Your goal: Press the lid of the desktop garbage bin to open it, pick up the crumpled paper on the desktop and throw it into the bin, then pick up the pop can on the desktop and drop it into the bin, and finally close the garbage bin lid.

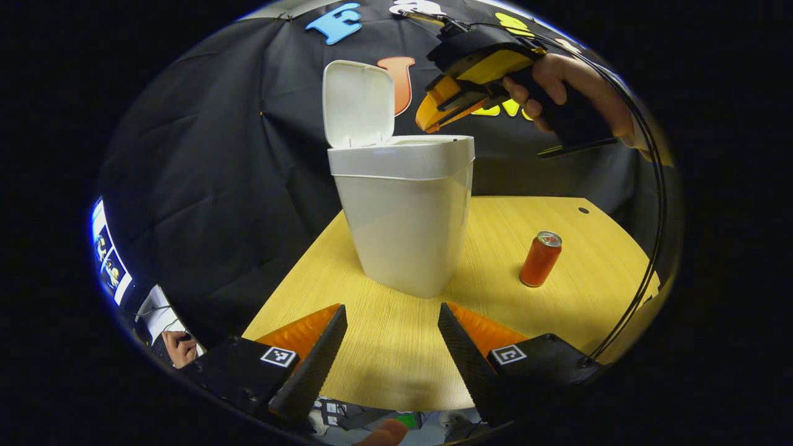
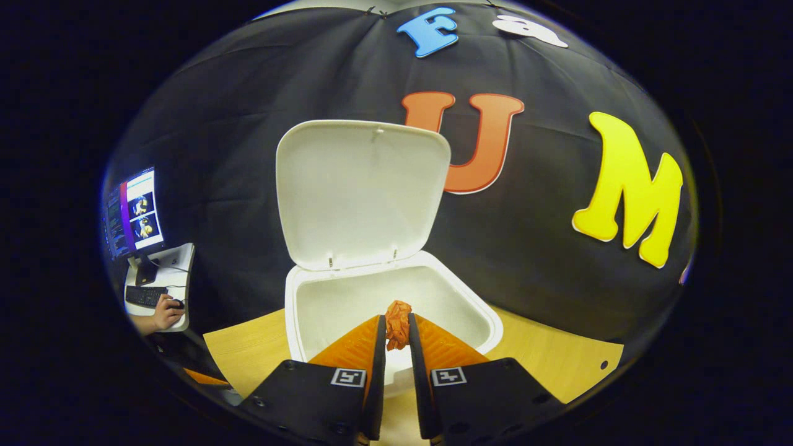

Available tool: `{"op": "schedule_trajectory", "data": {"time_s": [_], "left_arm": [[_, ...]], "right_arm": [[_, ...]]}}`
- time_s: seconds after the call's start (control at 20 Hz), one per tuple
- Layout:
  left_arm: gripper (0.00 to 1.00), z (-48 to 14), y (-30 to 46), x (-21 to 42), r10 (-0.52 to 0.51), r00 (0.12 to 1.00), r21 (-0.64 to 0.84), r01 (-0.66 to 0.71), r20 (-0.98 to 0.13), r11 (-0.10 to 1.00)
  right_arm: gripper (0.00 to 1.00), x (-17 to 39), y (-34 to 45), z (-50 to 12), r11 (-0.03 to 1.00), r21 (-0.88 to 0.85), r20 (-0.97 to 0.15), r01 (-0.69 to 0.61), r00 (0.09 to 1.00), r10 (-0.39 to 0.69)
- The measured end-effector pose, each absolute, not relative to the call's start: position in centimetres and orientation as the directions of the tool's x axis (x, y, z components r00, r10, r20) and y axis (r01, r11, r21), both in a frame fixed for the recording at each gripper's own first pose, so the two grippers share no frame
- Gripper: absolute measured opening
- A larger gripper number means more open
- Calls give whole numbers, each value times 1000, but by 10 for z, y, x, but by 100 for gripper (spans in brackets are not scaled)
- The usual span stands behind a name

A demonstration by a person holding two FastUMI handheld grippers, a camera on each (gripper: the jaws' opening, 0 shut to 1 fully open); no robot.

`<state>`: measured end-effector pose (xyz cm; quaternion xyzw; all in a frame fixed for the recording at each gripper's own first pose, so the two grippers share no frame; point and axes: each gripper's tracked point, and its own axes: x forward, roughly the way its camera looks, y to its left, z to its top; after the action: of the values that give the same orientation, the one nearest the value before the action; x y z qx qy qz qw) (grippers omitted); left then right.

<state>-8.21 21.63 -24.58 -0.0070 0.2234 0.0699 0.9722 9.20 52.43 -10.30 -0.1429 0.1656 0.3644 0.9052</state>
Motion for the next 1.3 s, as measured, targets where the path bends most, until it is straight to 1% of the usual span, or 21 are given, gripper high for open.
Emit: {"op": "schedule_trajectory", "data": {"time_s": [0.15,0.2,0.25,0.35,0.45,0.5,0.55,0.6,0.65,0.75,0.8,0.9,1.05,1.15,1.3], "left_arm": [[98,-256,217,-88,129,882,1,-144,-453,990],[98,-258,217,-88,126,880,-2,-143,-457,990],[98,-258,216,-88,129,880,-3,-146,-458,989],[98,-257,212,-86,121,880,-8,-141,-459,990],[98,-257,206,-84,109,879,-14,-131,-465,991],[98,-257,202,-83,104,879,-14,-125,-466,992],[98,-256,199,-82,97,881,-15,-118,-464,993],[98,-255,196,-80,95,882,-14,-115,-461,993],[98,-256,193,-79,91,882,-18,-113,-463,993],[98,-258,183,-76,69,879,-34,-96,-471,995],[98,-259,178,-74,60,879,-33,-86,-473,996],[98,-258,170,-69,53,882,-17,-69,-469,997],[98,-256,144,-57,9,895,-20,-20,-447,1000],[98,-250,122,-47,-36,909,-30,26,-416,999],[98,-255,89,-31,-77,902,-12,79,-424,997]], "right_arm": [[25,86,531,-115,689,-119,-422,-715,664,617],[39,83,533,-116,679,-111,-426,-726,652,627],[40,83,532,-116,681,-118,-422,-723,657,625],[54,83,531,-112,680,-100,-415,-727,651,635],[64,82,526,-108,685,-84,-410,-724,651,639],[73,77,524,-103,684,-65,-405,-727,645,648],[73,73,523,-96,682,-44,-393,-730,640,660],[76,71,518,-90,682,-37,-378,-730,642,667],[81,71,511,-84,686,-40,-364,-727,650,667],[88,68,496,-71,691,-43,-343,-722,660,669],[93,65,488,-66,697,-43,-336,-716,667,665],[95,65,466,-52,719,-46,-310,-694,694,650],[95,72,422,-33,761,-45,-268,-647,742,615],[94,76,391,-29,783,-45,-258,-620,765,590],[94,85,340,-36,826,-63,-267,-560,807,527]]}}
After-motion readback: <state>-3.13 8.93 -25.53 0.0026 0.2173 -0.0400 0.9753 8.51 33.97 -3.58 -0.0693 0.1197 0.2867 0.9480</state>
